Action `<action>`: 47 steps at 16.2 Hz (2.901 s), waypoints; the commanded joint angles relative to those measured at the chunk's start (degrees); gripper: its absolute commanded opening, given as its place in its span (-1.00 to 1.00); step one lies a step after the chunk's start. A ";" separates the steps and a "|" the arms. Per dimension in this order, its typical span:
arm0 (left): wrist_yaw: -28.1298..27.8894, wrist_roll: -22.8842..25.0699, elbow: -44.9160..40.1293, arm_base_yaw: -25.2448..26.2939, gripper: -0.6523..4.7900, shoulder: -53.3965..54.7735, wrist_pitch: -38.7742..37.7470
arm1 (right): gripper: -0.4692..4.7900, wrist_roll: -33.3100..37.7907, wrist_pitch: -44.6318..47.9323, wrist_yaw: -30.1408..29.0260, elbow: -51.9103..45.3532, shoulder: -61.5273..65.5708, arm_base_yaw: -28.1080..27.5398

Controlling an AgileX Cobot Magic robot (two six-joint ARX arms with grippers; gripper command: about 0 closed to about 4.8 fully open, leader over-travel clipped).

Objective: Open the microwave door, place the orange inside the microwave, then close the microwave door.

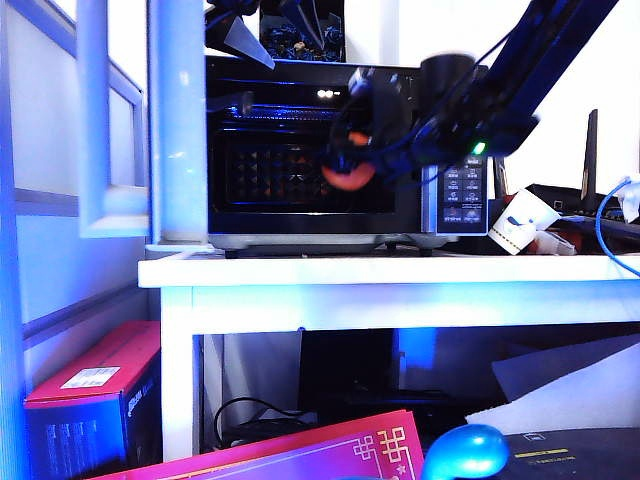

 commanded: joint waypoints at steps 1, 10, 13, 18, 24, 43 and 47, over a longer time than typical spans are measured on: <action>0.44 0.02 0.11 -0.04 1.00 -0.48 0.94 | 0.36 0.02 -1.92 -0.09 7.37 4.48 1.18; 0.26 0.28 0.13 2.12 1.00 -0.70 0.87 | 0.36 -0.15 -10.08 -3.41 23.56 13.88 5.11; 0.33 0.42 0.13 2.12 1.00 -0.70 0.83 | 0.36 -1.64 -11.80 -3.89 23.58 13.57 5.44; 0.46 0.39 0.13 2.12 1.00 -0.72 0.90 | 0.36 -5.35 -11.34 -0.39 24.92 13.62 5.40; 1.86 -0.04 0.13 2.10 1.00 -0.72 0.94 | 0.36 -5.31 -8.31 6.56 25.29 14.51 5.35; 3.10 -0.07 0.13 2.10 1.00 -0.74 0.94 | 0.36 -4.46 -7.78 11.30 38.12 23.93 4.55; 3.52 -0.11 0.13 2.10 1.00 -0.74 0.90 | 0.36 -4.44 -8.46 12.59 38.12 24.30 4.55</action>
